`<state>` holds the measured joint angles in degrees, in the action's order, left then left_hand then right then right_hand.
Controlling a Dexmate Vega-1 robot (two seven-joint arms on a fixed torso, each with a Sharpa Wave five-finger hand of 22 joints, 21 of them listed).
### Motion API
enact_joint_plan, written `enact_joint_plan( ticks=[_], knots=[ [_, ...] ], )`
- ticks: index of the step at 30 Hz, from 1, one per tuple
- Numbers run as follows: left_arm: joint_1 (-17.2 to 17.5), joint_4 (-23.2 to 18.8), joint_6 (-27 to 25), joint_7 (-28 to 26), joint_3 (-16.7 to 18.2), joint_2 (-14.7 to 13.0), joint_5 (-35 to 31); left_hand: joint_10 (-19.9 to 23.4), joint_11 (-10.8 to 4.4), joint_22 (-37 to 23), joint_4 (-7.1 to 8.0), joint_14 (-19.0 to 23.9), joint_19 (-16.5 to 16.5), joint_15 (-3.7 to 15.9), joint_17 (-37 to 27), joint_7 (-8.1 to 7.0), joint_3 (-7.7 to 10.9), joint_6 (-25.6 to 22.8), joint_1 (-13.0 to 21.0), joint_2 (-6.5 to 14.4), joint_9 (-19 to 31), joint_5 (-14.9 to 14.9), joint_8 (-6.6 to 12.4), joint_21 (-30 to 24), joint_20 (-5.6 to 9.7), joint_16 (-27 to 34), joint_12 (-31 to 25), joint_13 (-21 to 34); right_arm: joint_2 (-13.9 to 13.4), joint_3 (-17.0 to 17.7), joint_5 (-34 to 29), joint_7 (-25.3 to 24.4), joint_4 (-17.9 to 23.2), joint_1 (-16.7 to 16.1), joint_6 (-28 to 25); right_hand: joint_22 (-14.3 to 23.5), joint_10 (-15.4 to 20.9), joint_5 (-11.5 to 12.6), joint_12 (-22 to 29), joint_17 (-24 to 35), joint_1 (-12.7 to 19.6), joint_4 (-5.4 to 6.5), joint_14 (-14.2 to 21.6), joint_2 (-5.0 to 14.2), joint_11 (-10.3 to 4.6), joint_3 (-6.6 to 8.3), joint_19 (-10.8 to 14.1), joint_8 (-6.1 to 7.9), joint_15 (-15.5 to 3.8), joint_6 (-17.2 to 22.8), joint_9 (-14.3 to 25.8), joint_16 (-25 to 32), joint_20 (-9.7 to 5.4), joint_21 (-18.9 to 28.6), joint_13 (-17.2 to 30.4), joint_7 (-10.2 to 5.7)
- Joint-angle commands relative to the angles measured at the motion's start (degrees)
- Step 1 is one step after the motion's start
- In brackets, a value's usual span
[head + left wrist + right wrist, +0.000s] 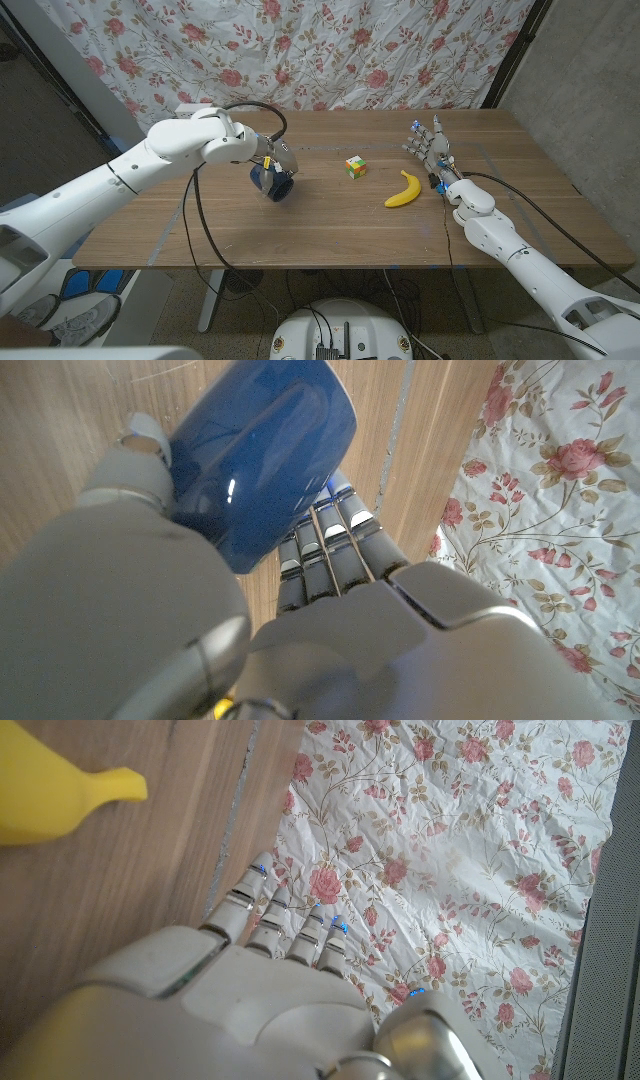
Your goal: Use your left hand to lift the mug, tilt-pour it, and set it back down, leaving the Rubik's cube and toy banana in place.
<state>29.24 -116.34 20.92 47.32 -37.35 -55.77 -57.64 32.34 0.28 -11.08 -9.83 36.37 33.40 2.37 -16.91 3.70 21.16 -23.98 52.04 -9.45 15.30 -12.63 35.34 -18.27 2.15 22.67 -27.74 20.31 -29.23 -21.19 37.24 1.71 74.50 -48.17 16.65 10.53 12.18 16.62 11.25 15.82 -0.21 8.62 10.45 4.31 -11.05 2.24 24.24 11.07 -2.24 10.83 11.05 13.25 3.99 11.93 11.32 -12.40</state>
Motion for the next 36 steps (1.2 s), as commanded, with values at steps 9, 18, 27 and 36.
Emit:
enact_joint_plan(
  ticks=[9, 18, 27, 36],
  knots=[
    [0.13, -1.0, 2.07, 0.81, -0.7, 0.89, -5.55, 8.31, -8.03, -0.06, 0.2, 1.61, 0.34, 8.86, -1.01, -2.86, 1.07, -5.16, 8.67, 16.23, 0.31, -0.19, 12.49, -0.36, -0.3, -0.09, -0.49, 12.73, 0.0, 0.0, -0.01, -0.01, 0.0, 0.0, -0.01, 0.29, 0.44, 0.25, 0.28, 0.14, 0.09, 0.39, 0.38, 0.57, 0.05, 0.12, 0.22, 0.21, -2.86, -0.03, 0.14, 0.34, 0.03, 0.36, 0.23, -0.37],
    [0.35, -1.31, 2.14, 0.34, -0.74, 1.4, -7.29, 8.52, -8.05, -0.07, 0.09, 1.74, 0.35, 8.99, -1.24, -3.0, 1.11, -5.1, 8.73, 16.36, 0.26, -0.19, 12.63, -0.42, -0.29, -0.07, -0.57, 12.93, -0.01, 0.0, -0.01, 0.0, -0.02, 0.02, -0.02, 0.29, 0.39, 0.25, 0.26, 0.14, 0.09, 0.39, 0.33, 0.56, 0.04, 0.12, 0.23, 0.21, -2.87, -0.03, 0.14, 0.32, 0.04, 0.37, 0.23, -0.37],
    [1.14, -1.88, 2.01, -0.8, -0.24, 1.05, -8.12, 8.85, -8.2, -0.07, 0.12, 1.92, 0.41, 9.04, -1.37, -2.99, 1.17, -5.43, 8.6, 16.51, 0.19, -0.18, 12.95, -0.51, -0.28, -0.23, -0.73, 13.22, -0.01, 0.0, 0.0, 0.01, -0.01, 0.02, -0.02, 0.29, 0.4, 0.25, 0.27, 0.14, 0.1, 0.38, 0.34, 0.54, 0.06, 0.12, 0.21, 0.21, -2.94, -0.03, 0.14, 0.32, 0.05, 0.36, 0.23, -0.37],
    [2.47, -2.51, 0.99, -1.57, 0.75, 0.37, -8.11, 9.03, -8.28, -0.07, 0.18, 2.13, 0.44, 9.04, -1.29, -3.05, 1.26, -5.52, 8.28, 16.53, 0.12, -0.18, 13.15, -0.57, -0.27, -0.53, -0.83, 13.45, 0.0, 0.0, -0.01, 0.0, -0.02, 0.02, -0.01, 0.29, 0.39, 0.25, 0.27, 0.14, 0.1, 0.38, 0.33, 0.56, 0.06, 0.12, 0.2, 0.22, -2.9, -0.02, 0.14, 0.32, 0.01, 0.36, 0.23, -0.37]
  ],
)
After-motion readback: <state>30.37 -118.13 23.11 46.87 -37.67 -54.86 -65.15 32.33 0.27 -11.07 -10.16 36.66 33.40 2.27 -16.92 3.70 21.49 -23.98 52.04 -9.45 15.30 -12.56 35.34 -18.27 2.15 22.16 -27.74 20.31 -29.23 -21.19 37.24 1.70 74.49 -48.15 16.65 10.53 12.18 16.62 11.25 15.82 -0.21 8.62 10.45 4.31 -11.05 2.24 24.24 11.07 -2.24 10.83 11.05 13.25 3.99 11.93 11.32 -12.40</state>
